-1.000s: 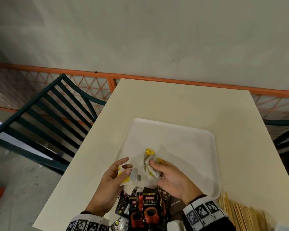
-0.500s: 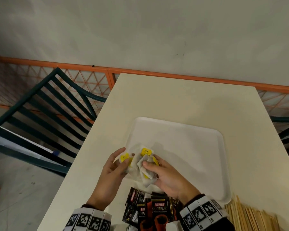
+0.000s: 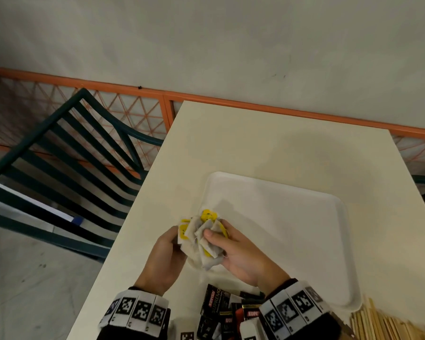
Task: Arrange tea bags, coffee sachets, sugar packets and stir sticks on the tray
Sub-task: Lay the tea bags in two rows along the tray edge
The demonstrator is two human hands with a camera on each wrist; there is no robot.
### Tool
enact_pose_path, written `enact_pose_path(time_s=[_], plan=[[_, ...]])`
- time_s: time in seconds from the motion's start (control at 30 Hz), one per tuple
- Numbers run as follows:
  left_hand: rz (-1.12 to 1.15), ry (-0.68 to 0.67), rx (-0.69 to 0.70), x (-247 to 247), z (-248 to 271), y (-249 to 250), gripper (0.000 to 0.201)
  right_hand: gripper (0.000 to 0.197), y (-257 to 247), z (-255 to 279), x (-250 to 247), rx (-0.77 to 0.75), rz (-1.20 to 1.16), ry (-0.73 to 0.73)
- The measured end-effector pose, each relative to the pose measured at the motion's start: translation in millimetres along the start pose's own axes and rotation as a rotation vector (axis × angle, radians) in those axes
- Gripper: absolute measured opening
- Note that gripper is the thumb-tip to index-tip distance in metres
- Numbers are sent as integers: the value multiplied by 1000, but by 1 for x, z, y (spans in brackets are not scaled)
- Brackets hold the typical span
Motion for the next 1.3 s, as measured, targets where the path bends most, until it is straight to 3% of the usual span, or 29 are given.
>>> enact_pose_path(time_s=[0.1, 0.2, 0.33, 0.43, 0.5, 0.57, 0.7, 0.8, 0.9, 1.0, 1.3], plan=[[150, -37, -35, -1, 0, 6, 32, 29, 5, -7, 5, -28, 158, 3], [157, -94, -100, 2, 2, 8, 56, 27, 5, -10, 8, -88, 385, 19], [-64, -107, -79, 6, -1, 2, 53, 37, 6, -14, 2, -211, 861, 97], [-31, -61, -48, 4, -7, -1, 49, 54, 4, -13, -1, -260, 1046, 160], [25, -32, -32, 4, -9, -1, 44, 77, 3, -12, -4, -275, 976, 199], [90, 5, -2, 2, -13, -2, 42, 85, 3, -11, -8, -232, 794, 240], [96, 45, 32, 0, -16, 0, 44, 36, 6, -9, -11, -193, 609, 260], [46, 26, 53, -1, -18, -2, 76, 13, 6, -12, -11, -229, 504, 274], [17, -81, 55, -4, -17, -5, 69, 7, 2, -16, -13, -187, 362, 297], [22, -133, 67, -8, -15, -5, 60, 10, 0, -19, -19, -143, 366, 315], [-22, -7, 74, -7, -24, -6, 39, 9, -17, -31, -28, -131, 321, 259]])
Point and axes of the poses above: each hand's wrist, its own z-axis away from the middle knuckle, its own x-axis out of the palm, y = z × x, the point moved 3 cm from there along -z, towards the middle knuckle, and after that the axes turned 12 degrees about -z, right-handed, at the moved point
